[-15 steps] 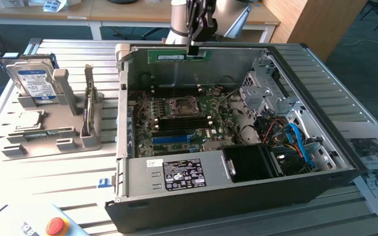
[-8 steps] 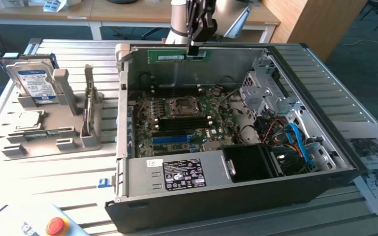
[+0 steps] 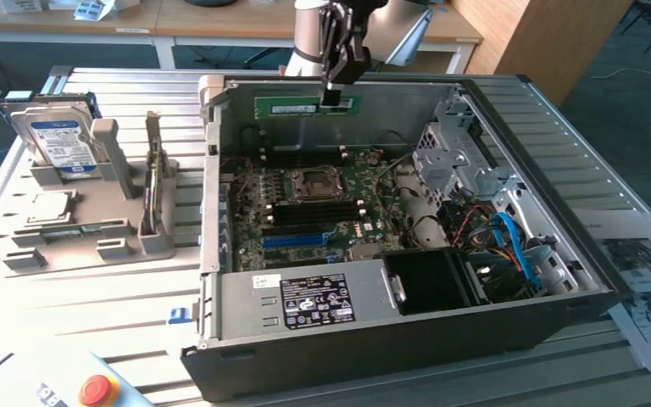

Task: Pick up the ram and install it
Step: 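Pick up the ram and move it above insertion slot, then insert the ram into the slot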

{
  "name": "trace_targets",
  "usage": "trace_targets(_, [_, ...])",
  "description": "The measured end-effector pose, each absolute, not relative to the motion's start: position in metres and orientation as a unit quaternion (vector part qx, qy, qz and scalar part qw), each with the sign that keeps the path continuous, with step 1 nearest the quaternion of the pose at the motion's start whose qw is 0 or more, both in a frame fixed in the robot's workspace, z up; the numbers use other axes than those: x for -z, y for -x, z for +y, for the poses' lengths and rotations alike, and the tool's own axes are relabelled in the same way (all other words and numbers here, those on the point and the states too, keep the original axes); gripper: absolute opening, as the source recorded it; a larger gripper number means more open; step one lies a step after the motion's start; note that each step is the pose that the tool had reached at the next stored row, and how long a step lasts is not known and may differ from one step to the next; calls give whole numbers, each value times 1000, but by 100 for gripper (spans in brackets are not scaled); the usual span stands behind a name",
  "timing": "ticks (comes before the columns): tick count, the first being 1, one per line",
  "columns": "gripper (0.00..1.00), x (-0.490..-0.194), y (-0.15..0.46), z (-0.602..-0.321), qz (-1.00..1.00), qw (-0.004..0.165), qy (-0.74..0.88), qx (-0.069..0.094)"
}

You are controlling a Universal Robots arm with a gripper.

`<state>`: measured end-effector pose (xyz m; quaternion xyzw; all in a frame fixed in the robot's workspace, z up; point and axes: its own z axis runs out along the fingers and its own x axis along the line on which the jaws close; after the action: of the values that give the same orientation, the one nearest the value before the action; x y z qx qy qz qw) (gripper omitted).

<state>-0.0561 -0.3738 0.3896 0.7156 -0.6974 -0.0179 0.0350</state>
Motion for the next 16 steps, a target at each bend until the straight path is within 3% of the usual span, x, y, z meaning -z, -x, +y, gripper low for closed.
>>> trace_targets(16, [12,-371,56,-374,-697,35,-716,18])
